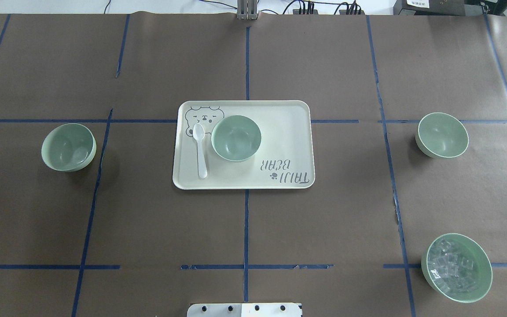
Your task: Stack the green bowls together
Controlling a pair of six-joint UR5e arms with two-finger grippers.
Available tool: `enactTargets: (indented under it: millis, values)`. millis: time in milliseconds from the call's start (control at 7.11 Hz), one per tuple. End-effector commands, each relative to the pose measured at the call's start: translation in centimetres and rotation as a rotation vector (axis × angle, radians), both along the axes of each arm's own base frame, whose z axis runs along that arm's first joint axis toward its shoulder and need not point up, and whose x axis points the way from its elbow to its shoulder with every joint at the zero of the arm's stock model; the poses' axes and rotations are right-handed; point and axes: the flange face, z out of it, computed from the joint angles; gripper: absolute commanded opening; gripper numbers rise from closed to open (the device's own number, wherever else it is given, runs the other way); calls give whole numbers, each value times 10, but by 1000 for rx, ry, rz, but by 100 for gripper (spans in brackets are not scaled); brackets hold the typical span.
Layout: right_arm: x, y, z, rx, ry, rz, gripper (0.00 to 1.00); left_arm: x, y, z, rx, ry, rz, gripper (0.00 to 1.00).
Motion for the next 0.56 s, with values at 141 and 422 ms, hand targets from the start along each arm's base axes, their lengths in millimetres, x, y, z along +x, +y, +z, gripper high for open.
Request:
enactTargets:
  millis: [141,422]
  values:
    - [0,0,-1,3,0,-1,100,-2,-3,-14,25,7,-4,100]
    - [0,-1,-3,9,-1,-2,100,-2,1,-4,8,4,-4,100]
